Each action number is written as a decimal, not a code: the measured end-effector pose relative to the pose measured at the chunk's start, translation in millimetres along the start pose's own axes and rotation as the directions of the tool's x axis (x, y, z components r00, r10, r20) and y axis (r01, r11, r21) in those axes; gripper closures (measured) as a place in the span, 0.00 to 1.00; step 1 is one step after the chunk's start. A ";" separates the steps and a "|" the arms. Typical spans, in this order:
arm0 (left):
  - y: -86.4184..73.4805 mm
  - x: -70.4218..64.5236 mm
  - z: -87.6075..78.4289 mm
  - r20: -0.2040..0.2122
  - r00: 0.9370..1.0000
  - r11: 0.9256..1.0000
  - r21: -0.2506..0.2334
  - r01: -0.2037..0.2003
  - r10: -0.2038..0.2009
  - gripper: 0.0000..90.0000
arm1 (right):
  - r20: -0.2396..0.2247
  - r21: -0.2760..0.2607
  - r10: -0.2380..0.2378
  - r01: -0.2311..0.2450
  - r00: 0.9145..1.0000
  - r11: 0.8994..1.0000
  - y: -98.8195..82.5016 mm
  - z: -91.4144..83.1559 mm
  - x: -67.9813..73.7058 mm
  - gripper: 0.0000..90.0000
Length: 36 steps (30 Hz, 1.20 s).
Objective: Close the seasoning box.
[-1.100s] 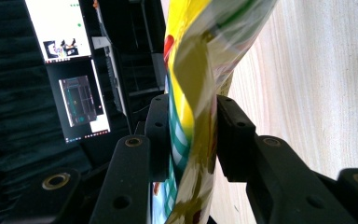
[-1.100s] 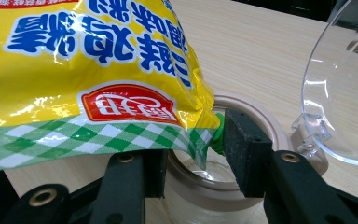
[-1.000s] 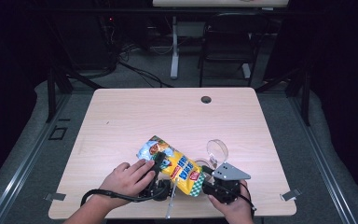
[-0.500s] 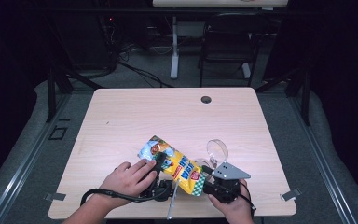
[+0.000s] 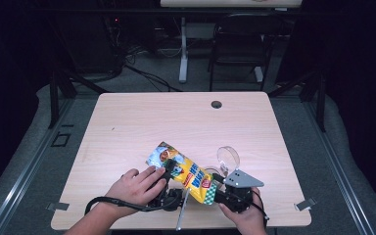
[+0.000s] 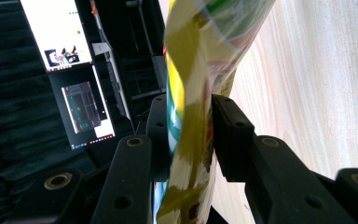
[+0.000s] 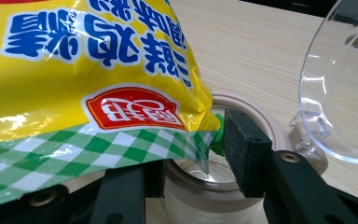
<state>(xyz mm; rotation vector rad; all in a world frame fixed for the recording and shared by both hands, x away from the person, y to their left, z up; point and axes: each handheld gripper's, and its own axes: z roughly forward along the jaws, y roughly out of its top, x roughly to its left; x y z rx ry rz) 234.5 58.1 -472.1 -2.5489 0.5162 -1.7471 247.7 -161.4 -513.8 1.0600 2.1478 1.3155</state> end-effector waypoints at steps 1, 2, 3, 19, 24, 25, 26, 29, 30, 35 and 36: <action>0.1 0.2 0.0 0.000 1.000 1.000 -0.001 0.000 0.000 0.78 | 0.000 -0.001 -0.001 0.001 1.000 1.000 -0.1 0.1 -0.1 0.68; 0.2 0.2 0.0 0.000 1.000 1.000 -0.002 0.002 -0.002 0.78 | -0.003 0.005 -0.004 0.004 1.000 1.000 0.1 -0.3 -0.3 0.69; 0.4 0.4 -0.2 0.003 1.000 1.000 -0.003 0.002 -0.002 0.78 | -0.002 0.003 -0.008 0.008 1.000 1.000 0.0 -0.4 -0.2 0.73; 2.3 2.7 -0.8 0.007 1.000 1.000 -0.010 0.005 -0.005 0.82 | 0.028 0.006 -0.057 0.056 0.998 0.998 1.2 -0.5 2.6 0.82; 3.0 4.3 -1.7 0.007 1.000 1.000 -0.006 -0.003 0.003 0.82 | 0.042 0.007 -0.067 0.067 0.997 0.998 1.9 -0.9 3.6 0.88; 3.1 4.6 -1.8 0.008 1.000 1.000 -0.006 -0.002 0.002 0.82 | 0.045 0.006 -0.069 0.069 0.997 0.998 2.1 -1.1 3.7 0.89; 3.3 4.9 -2.0 0.008 1.000 1.000 -0.006 -0.003 0.003 0.82 | 0.046 0.005 -0.070 0.070 0.996 0.998 2.3 -1.3 3.7 0.90; 3.5 5.1 -1.8 0.008 1.000 1.000 -0.013 0.003 -0.003 0.82 | 0.049 0.003 -0.070 0.070 0.996 0.998 2.5 -1.7 3.8 0.93; 3.5 5.2 -1.8 0.009 1.000 1.000 -0.014 0.003 -0.003 0.82 | 0.049 0.004 -0.068 0.068 0.996 0.998 2.6 -1.8 3.9 0.93; 3.0 5.1 -1.9 0.014 1.000 1.000 -0.015 0.008 -0.008 0.82 | 0.049 0.002 -0.062 0.062 0.997 0.998 2.9 -1.7 3.8 0.95; 3.0 5.2 -2.0 0.014 1.000 1.000 -0.016 0.009 -0.008 0.82 | 0.048 0.000 -0.059 0.059 0.997 0.998 2.9 -1.5 3.8 0.95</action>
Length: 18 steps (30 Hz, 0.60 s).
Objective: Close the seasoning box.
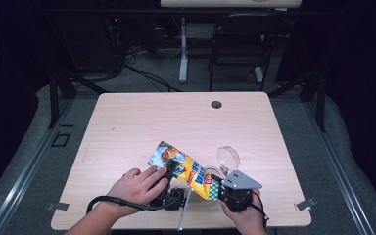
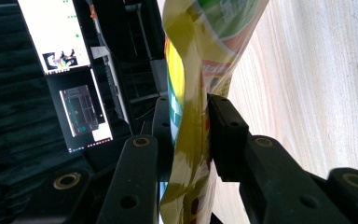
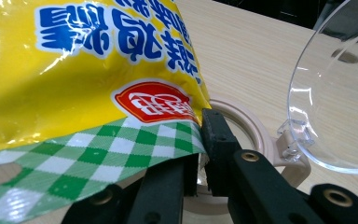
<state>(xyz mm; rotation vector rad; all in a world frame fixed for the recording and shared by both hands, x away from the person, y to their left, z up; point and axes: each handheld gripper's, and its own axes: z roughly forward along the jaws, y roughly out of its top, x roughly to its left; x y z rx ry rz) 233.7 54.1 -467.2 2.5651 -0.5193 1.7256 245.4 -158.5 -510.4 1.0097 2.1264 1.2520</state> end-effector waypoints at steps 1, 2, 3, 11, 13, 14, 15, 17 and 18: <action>0.0 0.1 -0.1 0.001 1.000 1.000 0.000 0.000 0.000 0.82 | -0.001 0.000 0.002 -0.002 1.000 1.000 0.1 0.1 -0.1 0.96; -0.1 0.1 -0.1 0.001 1.000 1.000 0.000 -0.001 0.001 0.82 | -0.002 0.000 0.003 -0.003 1.000 1.000 0.1 0.1 -0.1 0.96; -0.1 0.1 -0.2 0.000 1.000 1.000 0.000 -0.002 0.002 0.82 | -0.003 -0.003 0.007 -0.007 1.000 1.000 0.1 0.3 -0.1 0.96; 0.6 1.3 -0.7 -0.001 1.000 1.000 0.000 -0.012 0.012 0.82 | -0.010 0.002 0.024 -0.024 1.000 1.000 0.5 0.0 -1.4 0.97; 0.7 1.4 -0.7 -0.002 1.000 1.000 -0.001 -0.014 0.014 0.82 | -0.015 0.004 0.029 -0.029 0.999 1.000 0.7 -0.3 -2.1 0.97; 0.8 1.7 -0.6 -0.002 1.000 1.000 -0.001 -0.013 0.013 0.82 | -0.019 0.006 0.035 -0.035 0.999 0.999 0.8 -0.4 -2.4 0.97; 0.8 1.8 -0.6 -0.001 1.000 1.000 -0.001 -0.013 0.013 0.82 | -0.020 0.010 0.041 -0.041 0.999 0.999 1.0 -0.7 -2.5 0.97; 1.1 2.1 -0.6 0.000 1.000 1.000 0.000 -0.015 0.015 0.82 | -0.021 0.008 0.042 -0.042 0.999 0.999 0.9 -0.8 -3.0 0.97; 1.4 2.6 -0.9 -0.001 1.000 1.000 0.006 -0.025 0.025 0.82 | -0.021 0.007 0.045 -0.045 0.999 0.999 0.9 -0.7 -3.0 0.97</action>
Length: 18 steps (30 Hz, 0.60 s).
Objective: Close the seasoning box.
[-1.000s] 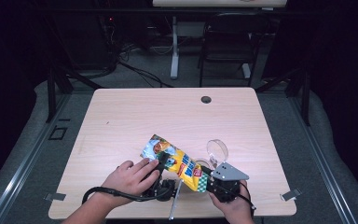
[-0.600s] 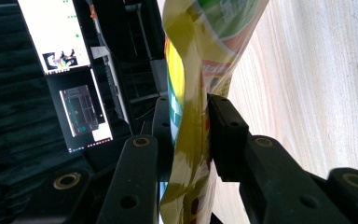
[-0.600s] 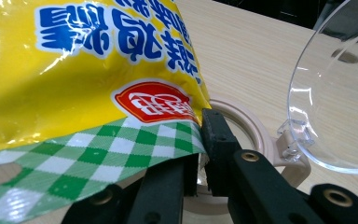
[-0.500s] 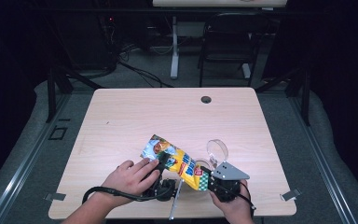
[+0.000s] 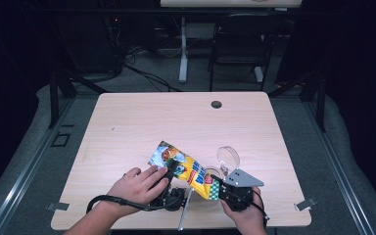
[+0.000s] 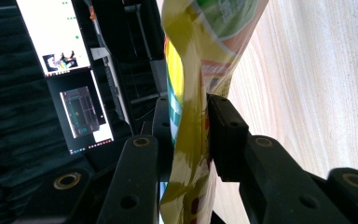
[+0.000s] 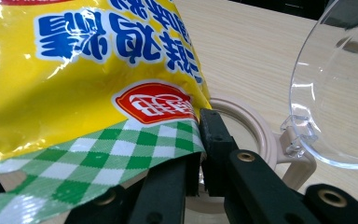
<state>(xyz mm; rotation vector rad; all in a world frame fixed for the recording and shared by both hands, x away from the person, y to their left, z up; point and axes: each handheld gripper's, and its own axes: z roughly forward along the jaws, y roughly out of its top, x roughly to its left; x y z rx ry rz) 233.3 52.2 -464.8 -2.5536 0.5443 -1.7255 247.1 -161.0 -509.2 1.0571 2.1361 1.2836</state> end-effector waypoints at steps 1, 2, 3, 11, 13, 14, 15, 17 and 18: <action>0.2 0.2 -0.1 0.001 1.000 1.000 0.001 -0.001 0.001 0.82 | -0.003 0.002 0.002 -0.002 1.000 1.000 0.1 0.0 -0.3 0.97; 0.5 0.3 -0.1 -0.001 1.000 1.000 -0.002 -0.002 0.002 0.82 | -0.005 0.002 0.004 -0.004 1.000 1.000 0.1 0.0 -0.5 0.97; 1.0 1.6 -0.1 -0.007 1.000 1.000 -0.005 -0.019 0.019 0.82 | -0.006 0.002 0.007 -0.007 1.000 1.000 0.1 -0.1 -0.6 0.97; 2.7 2.4 -1.2 -0.009 1.000 1.000 -0.001 -0.030 0.030 0.82 | -0.009 0.005 0.015 -0.015 1.000 1.000 -0.2 -0.5 -1.0 0.97; 2.8 2.4 -1.4 -0.004 1.000 1.000 0.000 -0.027 0.027 0.82 | -0.009 0.002 0.013 -0.013 1.000 1.000 -0.3 -0.3 -0.8 0.97; 3.1 3.2 -1.7 -0.007 0.999 0.999 0.001 -0.035 0.035 0.82 | -0.009 0.003 0.013 -0.013 1.000 1.000 -0.3 -0.3 -0.8 0.97; 3.2 3.6 -1.8 -0.007 0.999 0.999 0.001 -0.037 0.037 0.82 | -0.010 0.003 0.014 -0.014 1.000 1.000 -0.3 -0.2 -0.8 0.97; 3.3 4.2 -2.0 -0.007 0.999 0.999 0.001 -0.040 0.040 0.82 | -0.010 0.002 0.014 -0.014 1.000 1.000 -0.4 -0.2 -0.7 0.97; 3.5 4.5 -2.1 -0.007 0.999 0.999 0.003 -0.042 0.042 0.82 | -0.010 0.002 0.013 -0.013 1.000 1.000 -0.3 -0.2 -0.7 0.97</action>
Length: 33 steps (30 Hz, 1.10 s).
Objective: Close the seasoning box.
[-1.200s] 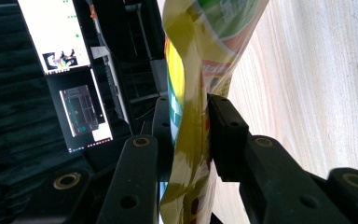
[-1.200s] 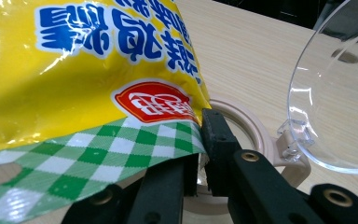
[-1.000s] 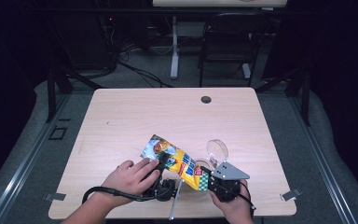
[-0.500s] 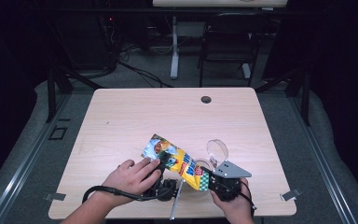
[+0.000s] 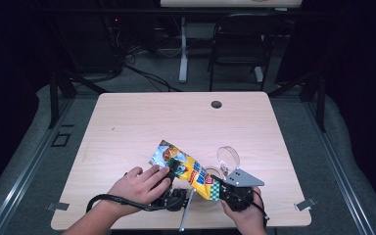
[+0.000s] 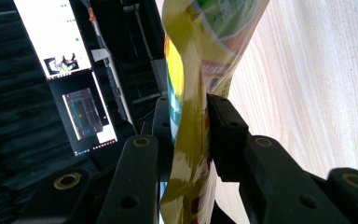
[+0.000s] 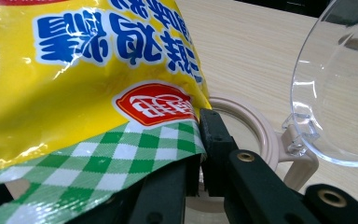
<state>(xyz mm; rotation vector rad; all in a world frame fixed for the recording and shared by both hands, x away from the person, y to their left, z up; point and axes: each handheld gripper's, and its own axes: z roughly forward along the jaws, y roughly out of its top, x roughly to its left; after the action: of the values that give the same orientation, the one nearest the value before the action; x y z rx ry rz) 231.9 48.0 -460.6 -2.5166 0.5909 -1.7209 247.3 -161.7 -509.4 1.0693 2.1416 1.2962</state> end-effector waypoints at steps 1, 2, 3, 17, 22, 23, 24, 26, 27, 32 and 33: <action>0.2 0.1 0.0 -0.001 1.000 1.000 0.001 -0.002 0.002 0.82 | 0.000 -0.002 0.000 0.000 1.000 1.000 -0.1 0.2 0.2 0.97; 0.2 -0.3 -0.3 0.007 1.000 1.000 0.009 0.003 -0.004 0.82 | 0.001 -0.003 0.000 0.000 1.000 1.000 -0.1 0.3 0.2 0.97; 0.3 -0.2 -0.4 0.008 1.000 1.000 0.010 0.002 -0.002 0.82 | 0.001 -0.004 0.001 -0.001 1.000 1.000 -0.1 0.4 0.3 0.97; 3.7 2.4 -2.2 -0.010 0.999 0.999 0.012 -0.043 0.044 0.83 | -0.003 -0.001 0.000 0.000 1.000 1.000 -0.5 -0.1 -0.4 0.97; 4.9 2.3 -2.7 -0.027 0.997 0.997 0.015 -0.072 0.072 0.83 | -0.002 -0.002 0.001 -0.001 1.000 1.000 -0.6 0.1 -0.2 0.97; 4.9 1.6 -2.5 -0.035 0.997 0.998 0.013 -0.067 0.068 0.83 | -0.002 -0.002 0.001 -0.001 1.000 1.000 -0.6 0.0 -0.2 0.97; 5.5 1.8 -2.9 -0.031 0.997 0.997 0.017 -0.075 0.075 0.83 | -0.002 -0.002 0.001 -0.001 1.000 1.000 -0.6 0.0 -0.2 0.97; 5.6 0.5 -2.9 -0.026 0.997 0.998 0.019 -0.067 0.067 0.83 | -0.002 -0.001 0.001 -0.001 1.000 1.000 -0.6 0.0 -0.4 0.97; 5.7 0.0 -2.9 -0.037 0.997 0.997 0.018 -0.070 0.071 0.83 | -0.002 0.000 0.003 -0.003 1.000 1.000 -0.6 0.0 -0.3 0.97; 6.5 -0.4 -3.8 -0.041 0.995 0.995 0.024 -0.093 0.094 0.83 | -0.002 0.000 0.001 -0.001 1.000 1.000 -0.7 0.0 0.1 0.97; 7.3 0.9 -4.1 -0.050 0.992 0.993 0.024 -0.115 0.117 0.83 | -0.002 -0.001 0.001 -0.001 1.000 1.000 -0.7 0.0 0.0 0.97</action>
<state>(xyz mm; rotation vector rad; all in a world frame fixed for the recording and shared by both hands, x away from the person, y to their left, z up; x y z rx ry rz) 226.4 41.7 -459.9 -2.3795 0.7040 -1.7458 247.1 -161.9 -510.0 1.0700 2.1420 1.2989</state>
